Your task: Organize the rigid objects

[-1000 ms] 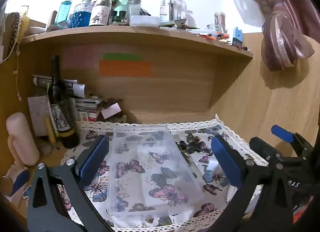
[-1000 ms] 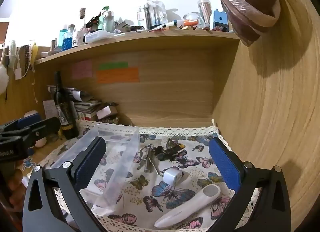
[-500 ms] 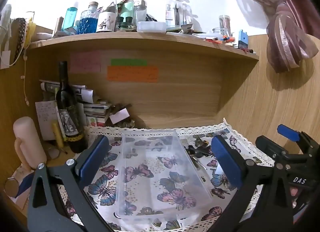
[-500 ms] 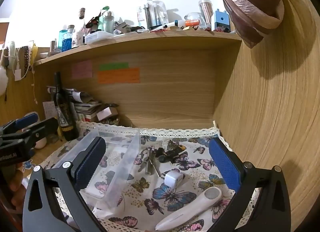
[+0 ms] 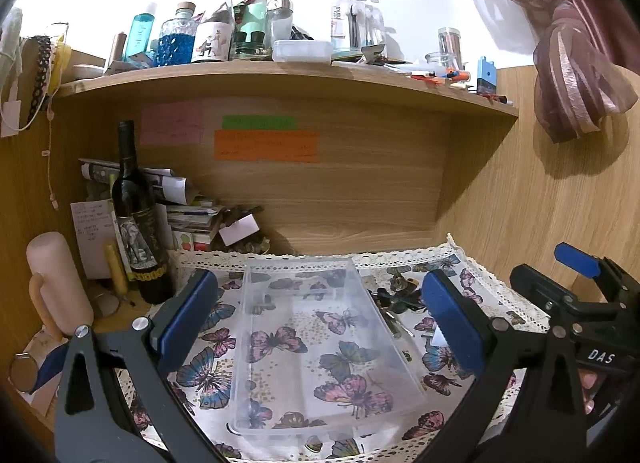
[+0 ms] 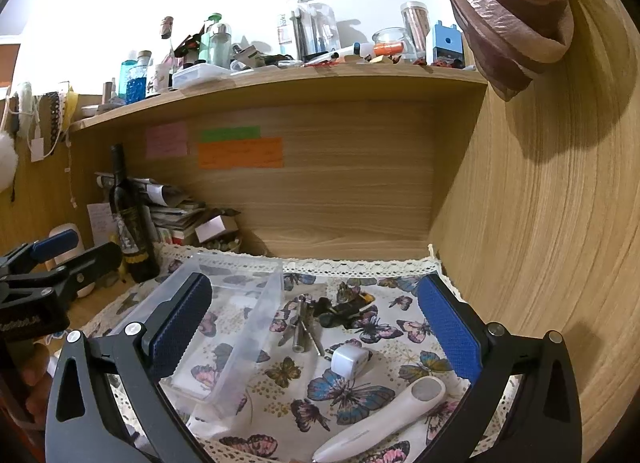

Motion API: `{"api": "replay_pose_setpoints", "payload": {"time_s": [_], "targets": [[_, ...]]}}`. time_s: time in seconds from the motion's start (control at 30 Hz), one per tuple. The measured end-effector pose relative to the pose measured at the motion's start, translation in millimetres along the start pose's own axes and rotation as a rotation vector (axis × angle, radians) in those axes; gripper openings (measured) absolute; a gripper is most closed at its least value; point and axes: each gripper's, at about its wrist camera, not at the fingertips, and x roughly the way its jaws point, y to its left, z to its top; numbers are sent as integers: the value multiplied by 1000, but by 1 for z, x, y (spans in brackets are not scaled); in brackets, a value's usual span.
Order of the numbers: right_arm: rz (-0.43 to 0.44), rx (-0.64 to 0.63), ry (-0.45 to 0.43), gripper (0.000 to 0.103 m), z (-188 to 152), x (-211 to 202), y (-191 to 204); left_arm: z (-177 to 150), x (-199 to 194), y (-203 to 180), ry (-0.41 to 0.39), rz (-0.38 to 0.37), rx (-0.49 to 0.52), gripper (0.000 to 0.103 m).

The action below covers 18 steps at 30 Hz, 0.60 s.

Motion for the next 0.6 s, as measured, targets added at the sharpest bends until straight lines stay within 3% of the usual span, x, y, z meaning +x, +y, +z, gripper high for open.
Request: {"api": "replay_pose_setpoints", "payload": {"time_s": [0.6], "targets": [[-6,-11,-4,103,3,0,1,1,-1,-2,-18,-2,27,103]]}}
